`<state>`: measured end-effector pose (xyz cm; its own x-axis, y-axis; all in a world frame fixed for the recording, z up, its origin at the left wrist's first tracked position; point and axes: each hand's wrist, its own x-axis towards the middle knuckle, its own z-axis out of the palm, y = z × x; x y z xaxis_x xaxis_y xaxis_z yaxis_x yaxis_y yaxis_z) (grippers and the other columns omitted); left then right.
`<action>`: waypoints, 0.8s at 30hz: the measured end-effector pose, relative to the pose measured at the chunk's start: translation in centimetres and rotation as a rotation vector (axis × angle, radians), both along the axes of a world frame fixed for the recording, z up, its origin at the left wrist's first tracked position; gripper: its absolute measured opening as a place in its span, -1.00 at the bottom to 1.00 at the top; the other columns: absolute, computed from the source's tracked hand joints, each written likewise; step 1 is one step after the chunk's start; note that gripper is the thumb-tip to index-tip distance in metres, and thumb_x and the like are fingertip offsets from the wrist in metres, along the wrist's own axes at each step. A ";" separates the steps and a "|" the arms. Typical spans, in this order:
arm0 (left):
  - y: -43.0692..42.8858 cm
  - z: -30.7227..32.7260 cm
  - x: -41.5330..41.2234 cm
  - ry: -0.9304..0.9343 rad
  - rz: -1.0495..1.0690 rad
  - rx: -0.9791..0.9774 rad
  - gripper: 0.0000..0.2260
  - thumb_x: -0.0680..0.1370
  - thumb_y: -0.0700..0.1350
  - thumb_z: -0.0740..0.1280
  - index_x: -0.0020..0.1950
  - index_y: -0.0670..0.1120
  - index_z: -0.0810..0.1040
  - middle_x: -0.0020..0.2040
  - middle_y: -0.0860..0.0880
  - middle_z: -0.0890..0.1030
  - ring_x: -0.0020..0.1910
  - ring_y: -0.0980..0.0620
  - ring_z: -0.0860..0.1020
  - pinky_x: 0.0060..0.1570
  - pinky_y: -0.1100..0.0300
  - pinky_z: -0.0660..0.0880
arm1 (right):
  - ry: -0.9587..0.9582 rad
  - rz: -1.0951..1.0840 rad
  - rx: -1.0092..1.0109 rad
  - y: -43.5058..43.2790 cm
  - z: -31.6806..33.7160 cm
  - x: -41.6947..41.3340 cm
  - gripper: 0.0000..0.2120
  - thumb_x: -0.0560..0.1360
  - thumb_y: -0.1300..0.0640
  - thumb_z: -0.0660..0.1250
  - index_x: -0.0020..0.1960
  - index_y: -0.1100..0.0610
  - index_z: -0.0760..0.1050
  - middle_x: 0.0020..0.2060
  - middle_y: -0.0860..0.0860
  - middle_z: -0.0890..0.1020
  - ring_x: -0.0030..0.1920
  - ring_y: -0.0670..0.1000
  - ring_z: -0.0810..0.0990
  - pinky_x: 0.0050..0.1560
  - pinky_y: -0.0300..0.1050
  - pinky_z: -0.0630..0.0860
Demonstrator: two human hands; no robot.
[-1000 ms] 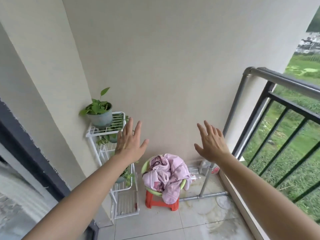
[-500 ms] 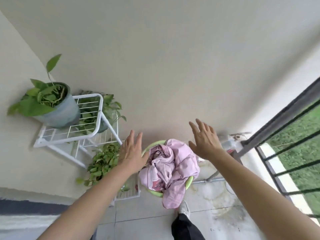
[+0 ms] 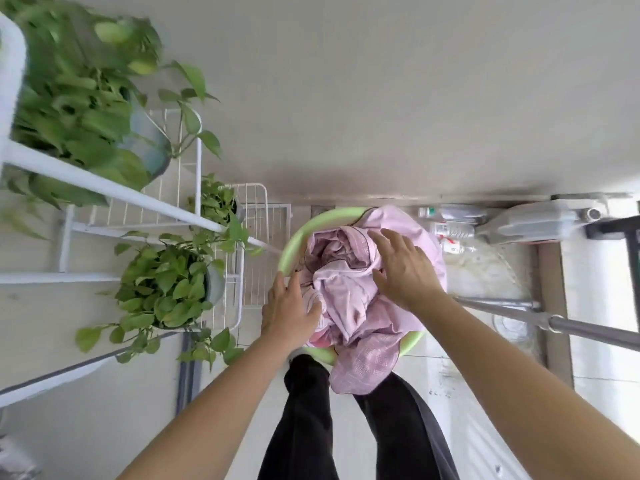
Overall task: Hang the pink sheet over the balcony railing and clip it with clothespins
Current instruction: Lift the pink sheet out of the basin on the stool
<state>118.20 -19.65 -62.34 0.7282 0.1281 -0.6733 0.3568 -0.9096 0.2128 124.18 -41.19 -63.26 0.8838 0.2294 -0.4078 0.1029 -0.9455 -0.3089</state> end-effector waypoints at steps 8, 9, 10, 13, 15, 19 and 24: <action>1.0 -10.5 -2.0 0.117 0.226 0.041 -0.15 0.37 0.27 0.39 0.51 0.00 0.10 0.42 -0.08 0.38 0.36 -0.21 0.38 0.29 -0.18 0.33 | 0.057 -0.398 0.130 4.0 -13.0 -1.3 -0.03 0.46 -0.31 0.33 0.60 0.13 -0.07 0.50 0.26 0.19 0.51 0.26 0.14 0.44 0.25 0.25; 1.0 -10.9 -2.2 0.117 0.253 0.045 -0.25 0.36 0.14 0.43 0.46 -0.03 0.19 0.29 -0.08 0.51 0.25 -0.20 0.48 0.25 -0.15 0.35 | 0.072 -0.420 0.122 4.1 -13.5 -1.2 -0.04 0.46 -0.30 0.34 0.60 0.13 -0.07 0.46 0.26 0.27 0.46 0.25 0.22 0.43 0.23 0.29; 1.0 -11.0 -2.4 0.123 0.284 0.040 -0.38 0.36 0.03 0.43 0.36 -0.04 0.32 0.14 -0.06 0.59 0.15 -0.19 0.54 0.22 -0.12 0.39 | 0.107 -0.445 0.113 4.1 -13.9 -1.0 -0.06 0.45 -0.24 0.38 0.59 0.13 -0.03 0.37 0.25 0.38 0.38 0.25 0.34 0.35 0.18 0.38; 1.2 -10.2 -3.2 0.114 0.365 -0.006 -0.82 0.34 -0.05 0.36 -0.08 0.00 0.53 -0.19 0.00 0.62 -0.15 -0.12 0.59 0.01 -0.04 0.55 | 0.187 -0.485 0.085 3.2 -12.7 0.5 -0.51 0.38 -0.01 0.41 0.25 0.16 0.49 -0.06 0.16 0.63 0.04 0.22 0.59 -0.09 -0.01 0.53; 1.8 -8.7 -3.9 0.054 0.407 -0.014 -0.92 0.34 -0.06 0.35 -0.19 0.00 0.54 -0.25 0.03 0.61 -0.22 -0.10 0.59 -0.10 0.03 0.57 | 0.195 -0.548 0.141 2.3 -10.2 0.9 -0.77 0.41 -0.01 0.35 -0.12 0.18 0.54 -0.34 0.09 0.56 -0.18 0.20 0.58 -0.28 -0.11 0.39; 4.1 -4.9 -3.3 -0.066 0.516 0.052 -0.90 0.41 -0.13 0.36 -0.09 -0.02 0.58 -0.22 -0.01 0.57 -0.22 -0.10 0.51 -0.24 0.15 0.41 | 0.047 -0.922 0.539 -0.6 -2.4 1.8 -0.69 0.35 -0.07 0.20 -0.20 0.16 0.54 -0.35 0.02 0.56 -0.28 0.08 0.53 -0.36 -0.13 0.43; 6.2 -2.7 -1.3 0.071 0.355 0.153 -0.60 0.34 0.01 0.42 0.10 -0.12 0.53 0.10 -0.18 0.54 0.09 -0.21 0.52 0.05 -0.02 0.52 | 0.078 -1.125 0.978 -5.5 3.9 3.8 -0.80 0.34 0.12 0.25 -0.20 0.01 0.65 -0.13 0.05 0.72 0.07 0.19 0.68 0.18 0.22 0.57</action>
<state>116.94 -13.41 -65.07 0.5727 0.4669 -0.6738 0.6641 -0.7461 0.0475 128.01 -46.66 -59.35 0.7627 -0.3366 -0.5522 -0.5671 0.0626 -0.8213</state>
